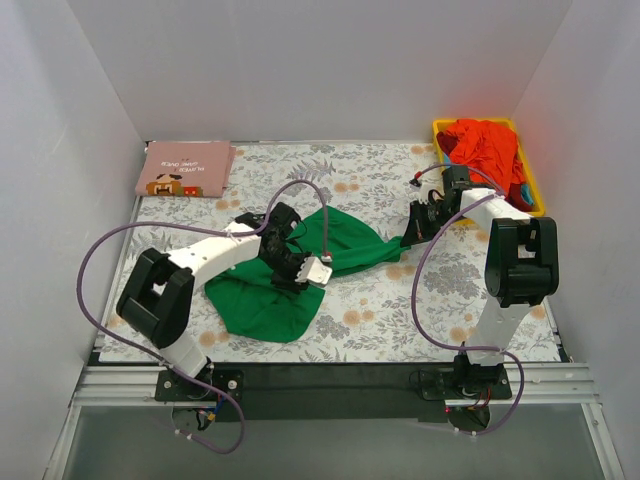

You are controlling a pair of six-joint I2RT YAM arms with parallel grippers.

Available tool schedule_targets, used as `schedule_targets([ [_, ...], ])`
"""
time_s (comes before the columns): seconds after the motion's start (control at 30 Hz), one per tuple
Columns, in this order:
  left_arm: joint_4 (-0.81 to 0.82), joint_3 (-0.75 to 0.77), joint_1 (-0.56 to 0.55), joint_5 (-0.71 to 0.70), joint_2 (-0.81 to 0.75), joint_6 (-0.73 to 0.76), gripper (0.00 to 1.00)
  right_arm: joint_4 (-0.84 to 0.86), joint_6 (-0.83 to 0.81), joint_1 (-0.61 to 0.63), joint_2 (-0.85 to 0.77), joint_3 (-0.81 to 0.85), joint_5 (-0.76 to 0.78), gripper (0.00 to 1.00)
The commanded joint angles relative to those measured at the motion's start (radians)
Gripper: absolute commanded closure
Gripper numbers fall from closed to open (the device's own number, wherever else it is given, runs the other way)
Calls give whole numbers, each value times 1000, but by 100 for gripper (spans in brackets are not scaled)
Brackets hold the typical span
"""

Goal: Fold and stack the t-shirts
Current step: Flatten the tshirt out

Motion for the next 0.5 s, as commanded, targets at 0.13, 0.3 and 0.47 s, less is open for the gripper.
schedule_targets([
  [0.13,125,12,-28,-81,70,53,64,13,8,-2,-28,16,-44,99],
  [0.3,159,16,-28,-74,96,53,63,13,5,-2,-34,5,-51,99],
  [0.47,171,30,-29,-95,121,56,62,13,5,-2,-33,4,-58,99],
])
